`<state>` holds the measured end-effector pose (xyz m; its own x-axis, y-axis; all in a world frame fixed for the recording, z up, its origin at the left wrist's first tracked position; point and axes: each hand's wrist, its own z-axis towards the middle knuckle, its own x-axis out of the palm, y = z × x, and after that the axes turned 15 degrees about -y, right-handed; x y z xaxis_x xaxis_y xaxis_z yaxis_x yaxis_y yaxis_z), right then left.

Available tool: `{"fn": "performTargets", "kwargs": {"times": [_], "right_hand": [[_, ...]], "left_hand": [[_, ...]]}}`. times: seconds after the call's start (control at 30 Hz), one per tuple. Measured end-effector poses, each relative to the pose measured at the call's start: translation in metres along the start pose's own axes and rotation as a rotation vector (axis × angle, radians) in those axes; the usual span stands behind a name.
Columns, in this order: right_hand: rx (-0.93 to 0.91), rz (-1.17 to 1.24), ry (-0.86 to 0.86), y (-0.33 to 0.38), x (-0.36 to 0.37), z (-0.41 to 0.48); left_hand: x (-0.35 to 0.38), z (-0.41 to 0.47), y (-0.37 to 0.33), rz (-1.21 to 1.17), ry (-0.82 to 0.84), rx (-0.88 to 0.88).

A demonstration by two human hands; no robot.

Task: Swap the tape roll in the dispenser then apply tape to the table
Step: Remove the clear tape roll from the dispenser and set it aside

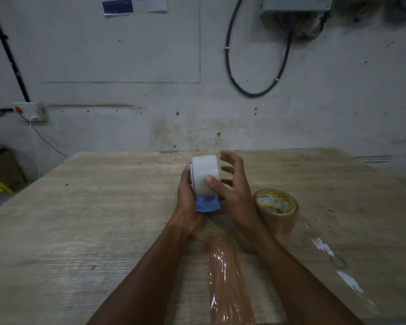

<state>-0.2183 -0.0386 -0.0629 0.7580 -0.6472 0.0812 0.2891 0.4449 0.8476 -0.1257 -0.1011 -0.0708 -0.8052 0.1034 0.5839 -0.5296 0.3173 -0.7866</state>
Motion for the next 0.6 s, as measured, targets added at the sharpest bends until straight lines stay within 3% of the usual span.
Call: {"fn": "performTargets", "kwargs": {"times": [0.2, 0.43, 0.6], "right_hand": [[0.013, -0.008, 0.127, -0.0033, -0.004, 0.0013], [0.001, -0.036, 0.093, -0.0038, -0.0045, 0.003], [0.075, -0.006, 0.021, -0.004, -0.0029, 0.0041]], "left_hand": [[-0.0016, -0.002, 0.0009, 0.079, -0.027, 0.051], [0.0005, -0.0039, 0.0004, 0.058, -0.058, 0.037], [0.0028, -0.0069, -0.0024, 0.047, 0.011, 0.017]]}}
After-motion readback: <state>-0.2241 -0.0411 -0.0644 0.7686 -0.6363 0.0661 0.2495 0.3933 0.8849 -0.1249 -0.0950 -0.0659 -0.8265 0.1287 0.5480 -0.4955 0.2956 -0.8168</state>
